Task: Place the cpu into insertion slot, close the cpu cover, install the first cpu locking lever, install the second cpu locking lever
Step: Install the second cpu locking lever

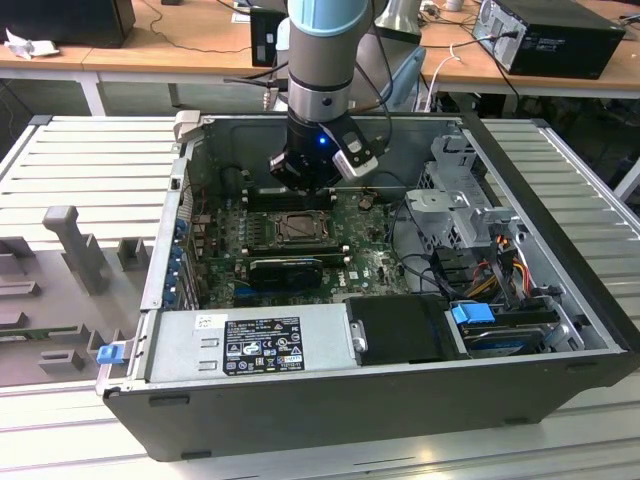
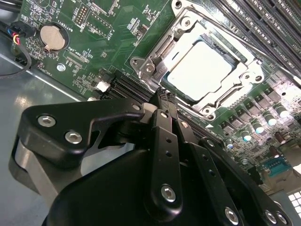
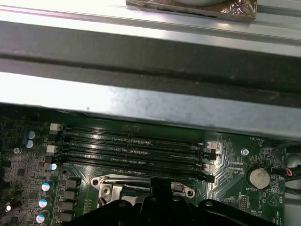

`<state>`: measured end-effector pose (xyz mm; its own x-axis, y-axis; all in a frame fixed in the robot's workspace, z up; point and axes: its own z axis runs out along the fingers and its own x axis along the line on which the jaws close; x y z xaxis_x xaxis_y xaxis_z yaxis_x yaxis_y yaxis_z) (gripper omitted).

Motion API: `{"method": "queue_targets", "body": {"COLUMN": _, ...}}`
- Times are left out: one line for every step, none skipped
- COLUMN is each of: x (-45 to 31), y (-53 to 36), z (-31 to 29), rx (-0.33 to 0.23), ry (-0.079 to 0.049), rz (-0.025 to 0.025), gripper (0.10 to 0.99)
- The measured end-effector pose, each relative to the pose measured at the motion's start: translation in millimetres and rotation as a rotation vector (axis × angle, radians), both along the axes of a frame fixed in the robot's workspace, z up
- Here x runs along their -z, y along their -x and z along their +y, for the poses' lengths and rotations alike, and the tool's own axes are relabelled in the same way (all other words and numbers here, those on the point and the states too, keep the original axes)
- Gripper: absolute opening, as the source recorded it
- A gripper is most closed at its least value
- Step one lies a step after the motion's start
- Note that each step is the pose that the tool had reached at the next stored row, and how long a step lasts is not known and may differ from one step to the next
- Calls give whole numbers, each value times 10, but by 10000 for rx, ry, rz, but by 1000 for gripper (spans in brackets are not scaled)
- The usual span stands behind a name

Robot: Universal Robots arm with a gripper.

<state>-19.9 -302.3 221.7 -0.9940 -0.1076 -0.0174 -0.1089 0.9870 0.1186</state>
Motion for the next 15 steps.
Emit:
{"method": "queue_targets", "body": {"x": -3, "y": 0, "z": -1, "rx": 0, "ry": 2, "rz": 2, "gripper": 106}}
{"method": "queue_targets", "body": {"x": -12, "y": 0, "z": -1, "rx": -1, "ry": 1, "rz": 1, "gripper": 106}}
{"method": "queue_targets", "body": {"x": -21, "y": 0, "z": -1, "rx": -1, "ry": 0, "rz": 0, "gripper": 106}}
{"method": "queue_targets", "body": {"x": -29, "y": 0, "z": -1, "rx": -1, "ry": 0, "rz": 0, "gripper": 106}}
{"method": "queue_targets", "body": {"x": -43, "y": 0, "z": -1, "rx": -1, "ry": 0, "rz": 0, "gripper": 106}}
{"method": "queue_targets", "body": {"x": -48, "y": 0, "z": 0, "rx": -1, "ry": -1, "rz": 0, "gripper": 106}}
{"method": "queue_targets", "body": {"x": -51, "y": 0, "z": 0, "rx": -1, "ry": -1, "rz": 0, "gripper": 106}}
{"method": "queue_targets", "body": {"x": -53, "y": 0, "z": 0, "rx": -1, "ry": -3, "rz": -1, "gripper": 106}}
{"method": "queue_targets", "body": {"x": -53, "y": 0, "z": -1, "rx": -2, "ry": -3, "rz": -1, "gripper": 106}}
{"method": "queue_targets", "body": {"x": -54, "y": 0, "z": -3, "rx": -1, "ry": -1, "rz": 0, "gripper": 106}}
{"method": "queue_targets", "body": {"x": -54, "y": 0, "z": -5, "rx": -2, "ry": 0, "rz": 0, "gripper": 106}}
{"method": "queue_targets", "body": {"x": -54, "y": 0, "z": -7, "rx": -1, "ry": -1, "rz": 0, "gripper": 106}}
{"method": "queue_targets", "body": {"x": -54, "y": 0, "z": -9, "rx": -2, "ry": -1, "rz": 0, "gripper": 106}}
{"method": "queue_targets", "body": {"x": -55, "y": 0, "z": -12, "rx": -2, "ry": 0, "rz": 0, "gripper": 106}}
{"method": "queue_targets", "body": {"x": -54, "y": 0, "z": -15, "rx": -2, "ry": 0, "rz": 0, "gripper": 106}}
